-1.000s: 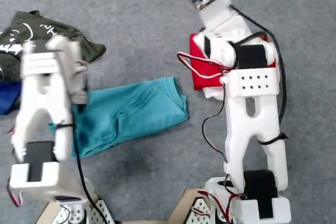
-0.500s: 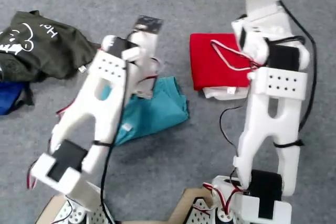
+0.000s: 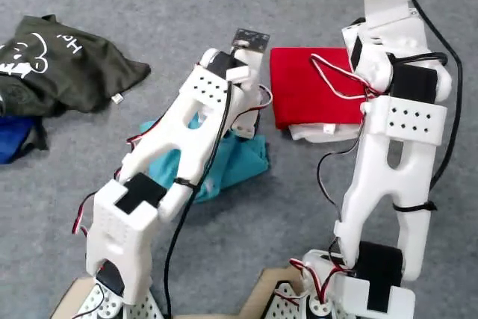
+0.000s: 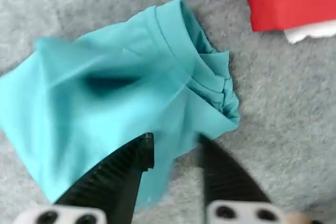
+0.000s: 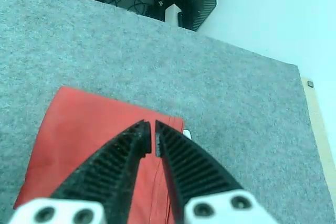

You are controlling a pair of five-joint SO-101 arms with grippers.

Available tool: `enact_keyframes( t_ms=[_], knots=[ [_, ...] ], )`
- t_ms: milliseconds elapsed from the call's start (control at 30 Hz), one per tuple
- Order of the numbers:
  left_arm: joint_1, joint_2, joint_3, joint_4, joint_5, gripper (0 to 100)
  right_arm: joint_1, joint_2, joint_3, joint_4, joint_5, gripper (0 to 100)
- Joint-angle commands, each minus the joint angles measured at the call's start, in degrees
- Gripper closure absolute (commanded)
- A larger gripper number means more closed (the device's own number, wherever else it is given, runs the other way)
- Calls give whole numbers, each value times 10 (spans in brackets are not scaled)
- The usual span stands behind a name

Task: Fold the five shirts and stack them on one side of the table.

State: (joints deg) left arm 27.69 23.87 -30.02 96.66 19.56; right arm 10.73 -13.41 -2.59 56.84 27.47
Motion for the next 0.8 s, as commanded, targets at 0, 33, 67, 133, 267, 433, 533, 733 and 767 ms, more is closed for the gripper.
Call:
enact_keyframes(
  t_ms=[0,33,67,133,267,433,533,733,767],
  knots=[
    [-14,-6,-76,29,40,770,-19,-18,-23,0,2,972],
    [-25,-11,-95,35,40,770,-22,-18,-23,1,2,972],
    [-37,-17,-115,41,40,770,-24,-18,-23,2,0,972],
    [-81,-37,-139,42,40,770,-26,-18,-27,16,-2,972],
    [-192,-96,-138,42,1,855,-95,-18,-22,76,-3,974],
    [-309,-129,-31,40,-87,963,-278,-4,44,149,-59,976],
    [-377,-135,58,26,-105,970,-367,41,101,92,-93,976],
    [-470,-212,244,-59,-153,971,-433,185,84,46,-98,976],
    [-479,-240,281,-78,-162,971,-435,208,73,47,-98,976]
  ],
)
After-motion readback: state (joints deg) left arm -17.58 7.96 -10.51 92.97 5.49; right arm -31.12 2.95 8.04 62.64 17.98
